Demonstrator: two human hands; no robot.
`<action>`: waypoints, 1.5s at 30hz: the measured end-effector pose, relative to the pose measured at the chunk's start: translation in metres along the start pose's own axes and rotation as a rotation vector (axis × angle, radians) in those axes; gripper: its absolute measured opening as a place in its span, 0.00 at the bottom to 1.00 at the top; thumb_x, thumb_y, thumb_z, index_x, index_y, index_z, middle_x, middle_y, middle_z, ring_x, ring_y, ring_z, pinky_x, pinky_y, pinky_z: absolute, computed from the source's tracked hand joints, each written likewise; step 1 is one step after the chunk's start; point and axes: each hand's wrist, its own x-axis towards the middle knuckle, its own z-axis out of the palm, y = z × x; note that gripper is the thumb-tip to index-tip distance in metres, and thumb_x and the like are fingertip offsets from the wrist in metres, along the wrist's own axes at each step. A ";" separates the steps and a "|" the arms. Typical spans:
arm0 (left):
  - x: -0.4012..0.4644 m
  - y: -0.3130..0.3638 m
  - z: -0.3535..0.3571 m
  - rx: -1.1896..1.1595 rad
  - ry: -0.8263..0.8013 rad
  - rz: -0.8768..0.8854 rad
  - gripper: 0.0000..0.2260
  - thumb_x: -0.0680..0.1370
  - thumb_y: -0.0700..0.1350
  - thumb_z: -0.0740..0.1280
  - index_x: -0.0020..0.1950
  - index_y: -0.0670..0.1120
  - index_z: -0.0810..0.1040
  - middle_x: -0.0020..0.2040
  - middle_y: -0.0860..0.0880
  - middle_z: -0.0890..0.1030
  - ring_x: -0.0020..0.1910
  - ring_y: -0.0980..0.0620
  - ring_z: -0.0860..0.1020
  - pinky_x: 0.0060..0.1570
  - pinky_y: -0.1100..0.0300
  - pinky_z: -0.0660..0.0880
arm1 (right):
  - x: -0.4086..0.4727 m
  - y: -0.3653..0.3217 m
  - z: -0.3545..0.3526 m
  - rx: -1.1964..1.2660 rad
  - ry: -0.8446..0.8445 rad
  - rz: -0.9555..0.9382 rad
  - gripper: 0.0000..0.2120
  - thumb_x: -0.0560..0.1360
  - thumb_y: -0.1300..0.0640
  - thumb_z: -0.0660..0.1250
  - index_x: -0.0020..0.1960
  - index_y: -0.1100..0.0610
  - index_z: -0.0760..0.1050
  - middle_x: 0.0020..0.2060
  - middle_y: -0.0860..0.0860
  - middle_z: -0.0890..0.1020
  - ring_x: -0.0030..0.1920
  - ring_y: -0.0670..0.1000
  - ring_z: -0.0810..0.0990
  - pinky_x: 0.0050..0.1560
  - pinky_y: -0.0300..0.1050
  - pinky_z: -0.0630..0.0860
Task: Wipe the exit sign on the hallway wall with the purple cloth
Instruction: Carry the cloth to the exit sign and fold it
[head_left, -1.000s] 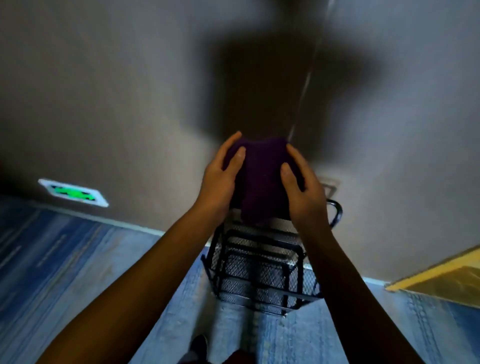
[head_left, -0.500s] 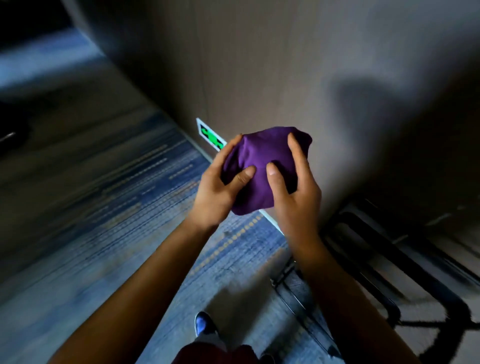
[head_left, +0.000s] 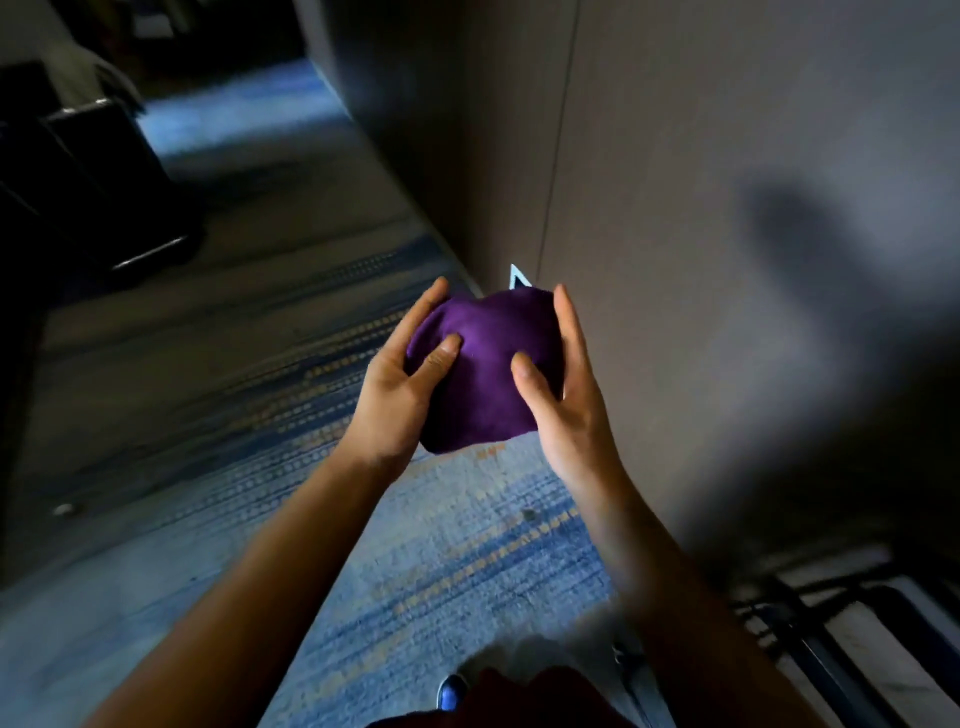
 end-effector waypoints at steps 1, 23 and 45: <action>0.006 -0.006 -0.006 0.031 0.010 -0.014 0.22 0.83 0.41 0.67 0.74 0.59 0.73 0.67 0.61 0.81 0.68 0.59 0.78 0.65 0.64 0.76 | 0.008 0.005 0.003 -0.021 -0.052 -0.007 0.33 0.79 0.41 0.68 0.79 0.33 0.57 0.79 0.35 0.63 0.78 0.41 0.65 0.75 0.48 0.70; 0.272 -0.074 -0.077 0.278 0.336 -0.096 0.26 0.82 0.47 0.69 0.78 0.63 0.66 0.66 0.73 0.75 0.68 0.68 0.74 0.65 0.64 0.76 | 0.316 0.135 0.078 -0.264 -0.076 -0.109 0.29 0.82 0.54 0.66 0.80 0.59 0.63 0.73 0.44 0.68 0.71 0.25 0.62 0.70 0.27 0.61; 0.671 -0.116 -0.254 0.231 -0.227 -0.101 0.24 0.86 0.37 0.60 0.78 0.58 0.64 0.68 0.74 0.74 0.70 0.71 0.70 0.65 0.72 0.70 | 0.631 0.244 0.212 -0.301 0.205 0.029 0.19 0.84 0.54 0.62 0.74 0.41 0.73 0.67 0.27 0.74 0.69 0.34 0.73 0.67 0.33 0.70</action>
